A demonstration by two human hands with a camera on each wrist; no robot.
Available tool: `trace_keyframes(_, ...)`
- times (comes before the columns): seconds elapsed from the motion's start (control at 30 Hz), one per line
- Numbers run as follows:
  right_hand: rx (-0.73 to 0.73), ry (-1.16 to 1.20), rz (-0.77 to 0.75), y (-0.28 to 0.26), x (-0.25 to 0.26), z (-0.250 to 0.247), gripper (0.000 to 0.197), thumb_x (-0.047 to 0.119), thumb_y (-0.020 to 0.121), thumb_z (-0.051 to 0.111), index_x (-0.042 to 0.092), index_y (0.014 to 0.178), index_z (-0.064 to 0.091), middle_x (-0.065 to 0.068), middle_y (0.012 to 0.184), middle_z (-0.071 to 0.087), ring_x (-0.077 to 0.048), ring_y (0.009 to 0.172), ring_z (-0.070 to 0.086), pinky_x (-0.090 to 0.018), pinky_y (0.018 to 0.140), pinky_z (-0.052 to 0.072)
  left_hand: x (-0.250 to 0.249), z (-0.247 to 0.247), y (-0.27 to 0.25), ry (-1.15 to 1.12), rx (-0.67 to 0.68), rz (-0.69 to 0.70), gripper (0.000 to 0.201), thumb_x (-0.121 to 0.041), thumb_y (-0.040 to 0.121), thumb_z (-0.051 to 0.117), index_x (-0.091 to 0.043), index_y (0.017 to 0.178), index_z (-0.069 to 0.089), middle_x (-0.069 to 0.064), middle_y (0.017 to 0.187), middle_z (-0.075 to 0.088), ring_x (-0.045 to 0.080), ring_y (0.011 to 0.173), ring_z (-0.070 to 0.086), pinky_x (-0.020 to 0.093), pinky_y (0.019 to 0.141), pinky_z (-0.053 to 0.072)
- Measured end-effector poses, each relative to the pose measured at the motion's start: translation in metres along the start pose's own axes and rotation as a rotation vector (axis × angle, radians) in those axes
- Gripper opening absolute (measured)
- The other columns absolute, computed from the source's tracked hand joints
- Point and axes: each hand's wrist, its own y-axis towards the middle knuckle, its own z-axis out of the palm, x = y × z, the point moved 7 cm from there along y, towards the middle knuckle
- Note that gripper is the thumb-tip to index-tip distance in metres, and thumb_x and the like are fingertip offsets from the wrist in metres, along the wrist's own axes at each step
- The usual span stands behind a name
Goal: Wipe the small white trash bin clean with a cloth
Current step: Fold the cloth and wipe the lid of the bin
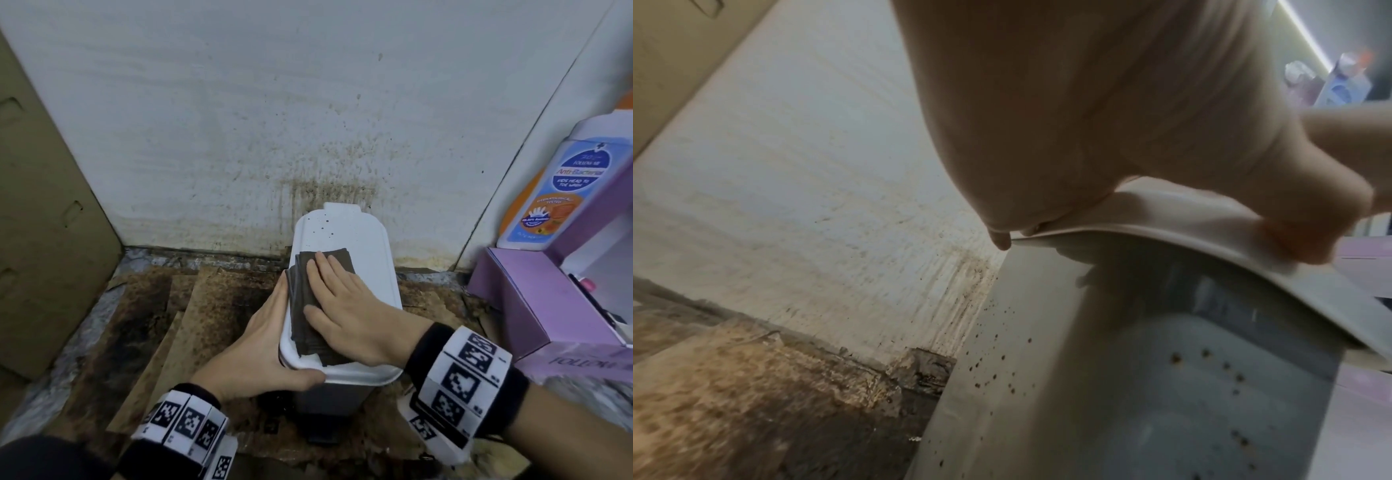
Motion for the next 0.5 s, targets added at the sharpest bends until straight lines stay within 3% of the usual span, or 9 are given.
trace_keyframes(0.13, -0.136, -0.161, -0.086, -0.004, -0.005, 0.006, 0.078, 0.057, 0.1, -0.001, 0.012, 0.164, -0.008, -0.008, 0.172, -0.016, -0.019, 0.158, -0.017, -0.036, 0.129, -0.005, 0.006, 0.0, 0.0, 0.039, -0.029, -0.023, 0.126, -0.07, 0.08, 0.071, -0.052, 0.151, -0.031, -0.04, 0.158, -0.028, -0.009, 0.151, -0.02, 0.037, 0.129, 0.005)
trace_keyframes(0.23, -0.14, -0.151, -0.094, 0.0, -0.008, 0.006, 0.083, 0.061, 0.095, -0.005, 0.015, 0.164, -0.01, -0.005, 0.171, -0.019, -0.015, 0.157, -0.02, -0.032, 0.127, -0.012, 0.004, 0.0, -0.001, 0.046, -0.056, -0.007, 0.122, -0.068, 0.083, 0.069, -0.052, 0.151, -0.031, -0.04, 0.158, -0.027, -0.01, 0.151, -0.019, 0.034, 0.128, 0.004)
trace_keyframes(0.4, -0.052, -0.103, -0.065, 0.027, -0.029, -0.012, 0.072, 0.054, 0.108, 0.016, 0.017, 0.163, -0.013, -0.003, 0.171, -0.021, -0.014, 0.157, -0.021, -0.03, 0.126, -0.012, 0.014, 0.002, -0.001, 0.07, -0.048, -0.066, 0.124, -0.081, 0.078, 0.063, -0.052, 0.149, -0.033, -0.04, 0.156, -0.032, -0.007, 0.152, -0.02, 0.04, 0.129, 0.006)
trace_keyframes(0.5, -0.002, -0.127, -0.045, 0.049, -0.041, -0.026, 0.072, 0.051, 0.109, 0.018, 0.015, 0.163, -0.014, -0.005, 0.171, -0.021, -0.016, 0.158, -0.019, -0.031, 0.126, -0.01, 0.017, 0.002, -0.001, 0.066, -0.039, -0.086, 0.122, -0.08, 0.079, 0.064, -0.054, 0.15, -0.032, -0.041, 0.155, -0.033, -0.005, 0.153, -0.019, 0.043, 0.128, 0.007)
